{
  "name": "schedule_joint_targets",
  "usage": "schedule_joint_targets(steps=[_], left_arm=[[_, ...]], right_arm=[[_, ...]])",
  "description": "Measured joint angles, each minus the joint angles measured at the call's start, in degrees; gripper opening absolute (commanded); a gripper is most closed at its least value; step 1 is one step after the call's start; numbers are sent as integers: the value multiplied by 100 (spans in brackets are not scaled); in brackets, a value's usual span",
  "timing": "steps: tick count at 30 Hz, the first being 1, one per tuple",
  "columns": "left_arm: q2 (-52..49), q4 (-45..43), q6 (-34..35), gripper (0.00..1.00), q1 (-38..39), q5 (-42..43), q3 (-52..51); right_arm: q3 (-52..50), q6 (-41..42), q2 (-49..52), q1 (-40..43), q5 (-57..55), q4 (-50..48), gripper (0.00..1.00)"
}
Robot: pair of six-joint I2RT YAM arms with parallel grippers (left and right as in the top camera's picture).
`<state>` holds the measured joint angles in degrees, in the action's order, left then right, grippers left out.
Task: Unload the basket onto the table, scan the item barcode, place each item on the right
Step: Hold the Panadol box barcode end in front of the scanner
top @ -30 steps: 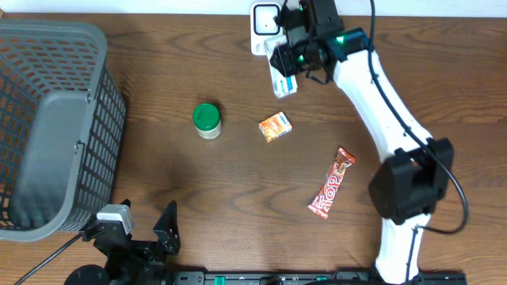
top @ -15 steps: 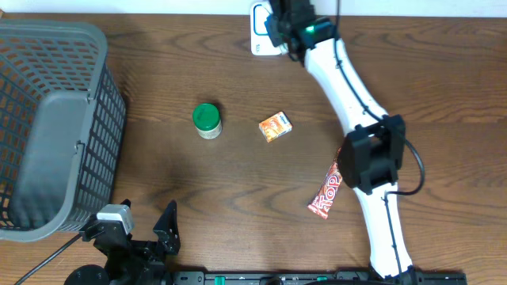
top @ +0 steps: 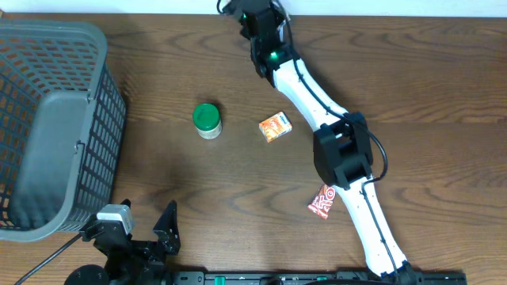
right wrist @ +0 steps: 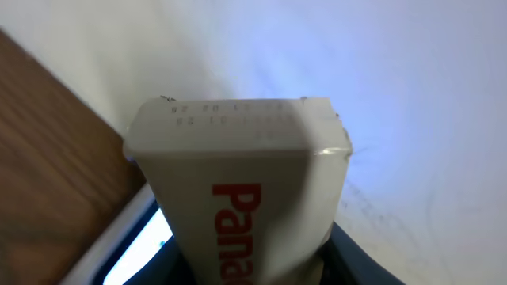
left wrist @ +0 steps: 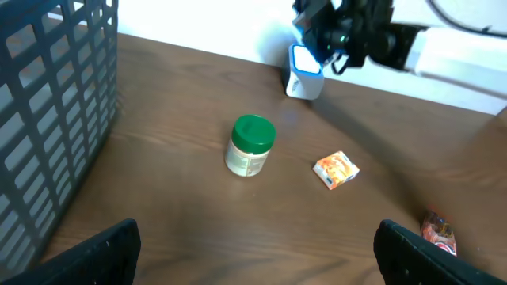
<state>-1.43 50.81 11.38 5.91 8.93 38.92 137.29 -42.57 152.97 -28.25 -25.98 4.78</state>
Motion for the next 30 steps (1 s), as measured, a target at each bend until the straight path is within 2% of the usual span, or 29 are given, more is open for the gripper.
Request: schedule_joint_targets(steps=[5,12,16,22,25,30], left_arm=[[0,-2,0,94,0,0,0],[0,-4,0,95,0,0,0],[0,-2,0,94,0,0,0],[0,-2,0,94,0,0,0],[0,-2,0,94,0,0,0],[-2,-4,0,94,0,0,0]], right_arm=[[2,-568,39,0,-50,-271,19],[4,-1106,39,-7,-57,-15,19],[4,-1222,39,-24,-155,4,16],[4,-1296,39,-109,-892,208,11],[13,-1143,15,-107,-1451,879,11],[37,-389,-111,72,-2328,3176,11]])
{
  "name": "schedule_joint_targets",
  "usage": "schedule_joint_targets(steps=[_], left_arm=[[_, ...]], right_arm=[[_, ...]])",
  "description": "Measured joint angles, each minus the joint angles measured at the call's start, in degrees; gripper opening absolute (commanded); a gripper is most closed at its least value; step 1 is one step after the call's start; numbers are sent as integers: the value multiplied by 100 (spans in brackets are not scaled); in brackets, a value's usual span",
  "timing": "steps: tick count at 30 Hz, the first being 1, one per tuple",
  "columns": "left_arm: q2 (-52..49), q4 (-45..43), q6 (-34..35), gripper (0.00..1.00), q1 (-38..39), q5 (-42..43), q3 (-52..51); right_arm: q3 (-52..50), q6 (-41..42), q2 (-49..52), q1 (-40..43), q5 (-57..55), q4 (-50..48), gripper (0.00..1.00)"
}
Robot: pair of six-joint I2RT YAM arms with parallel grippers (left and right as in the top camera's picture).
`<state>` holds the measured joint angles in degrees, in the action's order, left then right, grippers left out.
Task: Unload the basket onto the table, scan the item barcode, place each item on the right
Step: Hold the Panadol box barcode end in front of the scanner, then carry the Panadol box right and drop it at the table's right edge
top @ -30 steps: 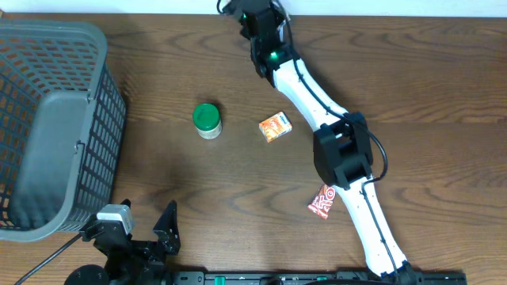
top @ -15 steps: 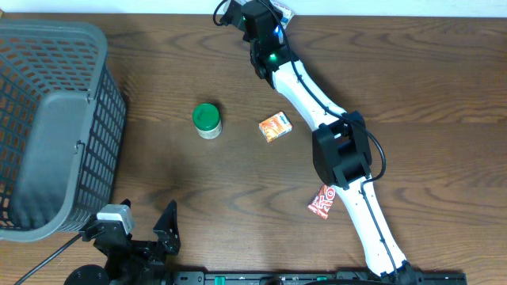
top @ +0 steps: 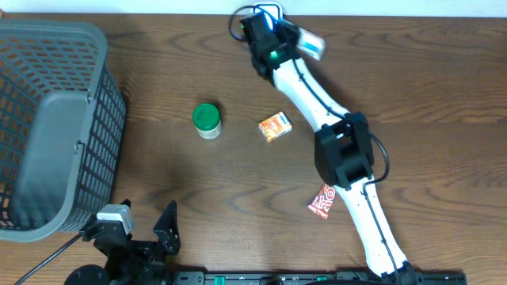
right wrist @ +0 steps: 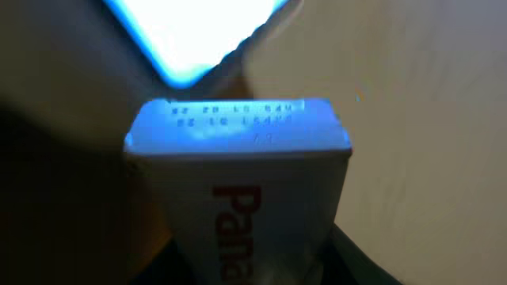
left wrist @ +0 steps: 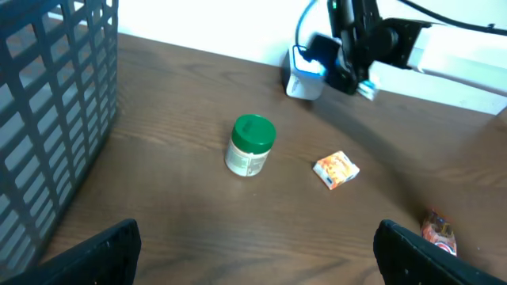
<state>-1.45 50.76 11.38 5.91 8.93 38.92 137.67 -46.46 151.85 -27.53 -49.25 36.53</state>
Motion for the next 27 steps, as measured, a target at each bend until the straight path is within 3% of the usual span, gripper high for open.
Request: schedule_joint_targets(steps=[5,10,18,20,23,27], left_arm=[[0,0,0,94,0,0,0],[0,2,0,94,0,0,0],[0,2,0,94,0,0,0],[0,0,0,94,0,0,0],[0,0,0,95,0,0,0],[0,0,0,94,0,0,0]], right_arm=[[15,1311,-26,566,-323,2118,10],[20,2861,-33,1537,415,3700,10],[13,4218,-68,3353,2175,4513,22],[-33,4378,-107,3814,2398,4618,47],[-57,4509,-120,4376,2535,4802,59],[-114,4666,-120,5200,2605,5093,98]])
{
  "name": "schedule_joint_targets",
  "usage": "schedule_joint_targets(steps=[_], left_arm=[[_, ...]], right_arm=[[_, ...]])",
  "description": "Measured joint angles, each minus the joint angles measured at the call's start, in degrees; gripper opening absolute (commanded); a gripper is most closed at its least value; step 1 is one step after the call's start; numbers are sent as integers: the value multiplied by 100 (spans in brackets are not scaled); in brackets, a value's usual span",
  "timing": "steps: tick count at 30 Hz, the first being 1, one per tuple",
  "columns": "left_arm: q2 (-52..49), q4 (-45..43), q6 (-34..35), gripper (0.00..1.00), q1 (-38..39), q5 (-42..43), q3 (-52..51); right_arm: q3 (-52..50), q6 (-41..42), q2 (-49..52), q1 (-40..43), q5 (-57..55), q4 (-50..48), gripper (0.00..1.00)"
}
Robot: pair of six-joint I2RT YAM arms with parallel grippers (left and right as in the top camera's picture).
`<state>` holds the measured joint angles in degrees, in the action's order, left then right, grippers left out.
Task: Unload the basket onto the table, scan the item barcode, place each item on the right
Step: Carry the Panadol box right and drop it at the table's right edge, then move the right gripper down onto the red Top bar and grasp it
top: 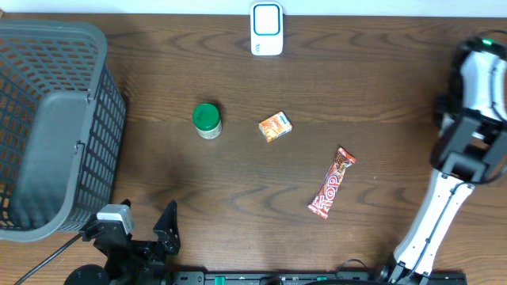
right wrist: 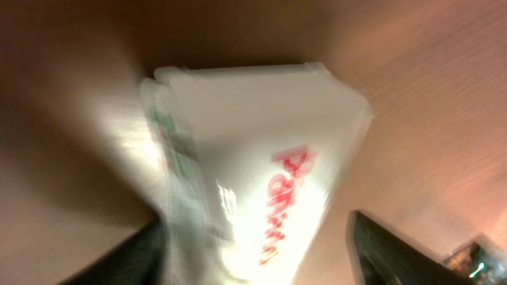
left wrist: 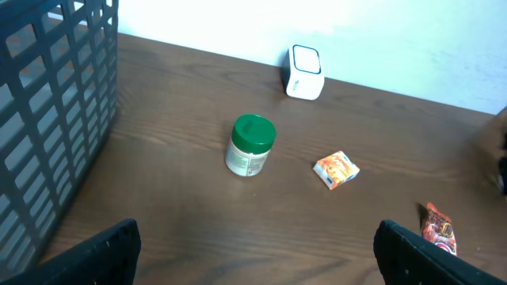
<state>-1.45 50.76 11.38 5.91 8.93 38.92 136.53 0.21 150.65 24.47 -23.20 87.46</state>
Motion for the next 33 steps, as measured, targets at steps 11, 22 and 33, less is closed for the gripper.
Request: schedule_joint_targets(steps=[11,22,33], left_arm=[[0,2,0,94,0,0,0],[0,2,0,94,0,0,0],[0,4,0,94,0,0,0]], right_arm=[[-96,315,-809,271,1537,-76,99],[-122,1062,-3250,-2192,2400,957,98],[-2188,2896,-3195,-5222,1749,841,89]])
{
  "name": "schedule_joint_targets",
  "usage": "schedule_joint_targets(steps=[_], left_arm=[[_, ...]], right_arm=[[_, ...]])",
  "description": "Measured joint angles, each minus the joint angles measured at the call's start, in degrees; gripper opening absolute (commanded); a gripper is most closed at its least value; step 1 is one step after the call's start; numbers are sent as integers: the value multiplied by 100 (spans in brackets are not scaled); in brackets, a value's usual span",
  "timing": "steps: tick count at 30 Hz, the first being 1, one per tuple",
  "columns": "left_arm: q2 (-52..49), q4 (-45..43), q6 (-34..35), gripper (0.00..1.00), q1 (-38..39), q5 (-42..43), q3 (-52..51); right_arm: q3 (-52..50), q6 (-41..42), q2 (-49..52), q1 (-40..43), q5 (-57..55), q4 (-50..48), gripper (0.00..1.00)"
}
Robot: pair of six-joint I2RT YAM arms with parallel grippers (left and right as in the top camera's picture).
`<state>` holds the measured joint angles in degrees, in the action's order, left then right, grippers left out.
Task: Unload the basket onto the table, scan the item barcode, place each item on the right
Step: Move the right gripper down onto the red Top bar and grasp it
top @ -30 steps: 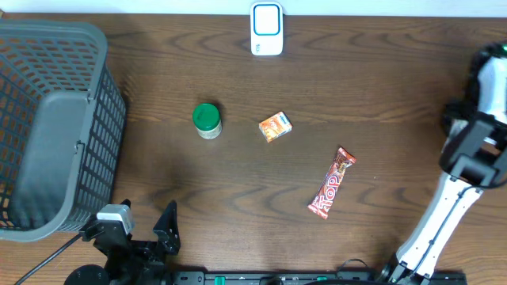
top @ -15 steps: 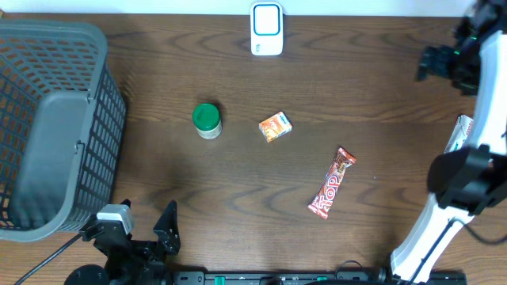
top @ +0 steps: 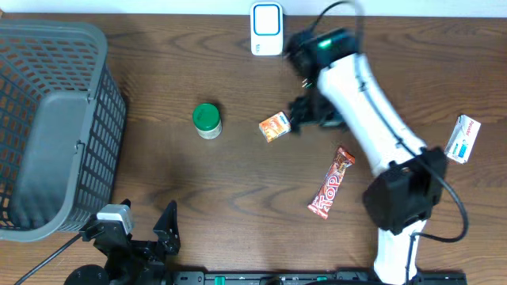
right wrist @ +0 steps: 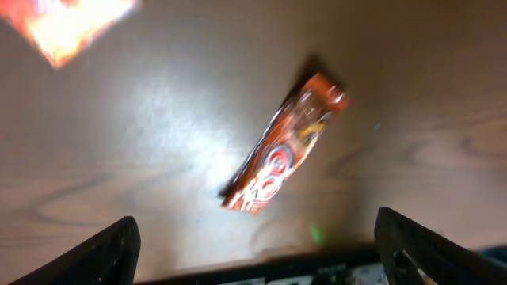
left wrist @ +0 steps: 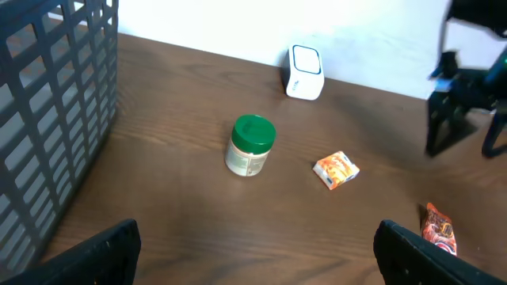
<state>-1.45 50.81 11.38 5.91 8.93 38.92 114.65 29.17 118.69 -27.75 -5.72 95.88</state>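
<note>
The white scanner [top: 267,17] stands at the table's far edge, and the left wrist view shows the scanner [left wrist: 304,72] too. A white box [top: 463,138] lies flat near the right edge. My right gripper [top: 310,117] hangs open and empty over the middle, between a small orange box [top: 275,127] and a red candy bar [top: 332,183]. Its own camera shows the candy bar [right wrist: 285,154] below and the right gripper [right wrist: 257,253] with nothing between the fingers. My left gripper [left wrist: 257,265] stays open and empty at the near edge.
A green-lidded jar [top: 207,120] stands left of the orange box. A large grey wire basket [top: 55,119] fills the left end of the table. The right arm [top: 372,119] stretches diagonally across the right half of the table.
The right gripper was at the far right edge, shut on the white box. Now the box lies on the table there, and the gripper is open over the middle by the orange box.
The right gripper held the white box up at the scanner, then beside it with blue light on the box. Then it held the box at the table's far right. Now the box lies there and the gripper is open mid-table. The left arm never moved.
</note>
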Motion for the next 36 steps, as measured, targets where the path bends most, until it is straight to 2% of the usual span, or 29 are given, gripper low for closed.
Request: schedule_joint_targets(steps=[6,7,9,11,15,19,27,31,33,35,36], left_arm=[[0,-4,0,95,0,0,0],[0,-7,0,94,0,0,0],[0,-2,0,94,0,0,0],[0,-7,0,94,0,2,0],[0,-4,0,94,0,0,0],[0,-2,0,94,0,0,0],[0,-2,0,94,0,0,0],[0,-2,0,95,0,0,0],[0,2,2,94,0,0,0],[0,-7,0,94,0,0,0],[0,0,0,94,0,0,0]], right_arm=[[-881,684,-2,-800,-199,31,87],[-1106,841,-2,-879,-227,26,86],[-1523,1108,0,-903,-299,-20,76],[-1875,1309,0,-901,-369,-221,76],[-2347,1458,0,-839,-522,-844,81],[-2859,1519,-2,-608,-688,-1574,80],[-3032,1845,-2,-109,-1045,-1812,84],[-3453,1945,-4,192,-1165,-2299,82],[-3788,1814,-146,348,-1102,-2776,77],[-4054,1644,-354,446,-964,-3204,58],[-4197,1552,-452,494,-824,-3480,41]])
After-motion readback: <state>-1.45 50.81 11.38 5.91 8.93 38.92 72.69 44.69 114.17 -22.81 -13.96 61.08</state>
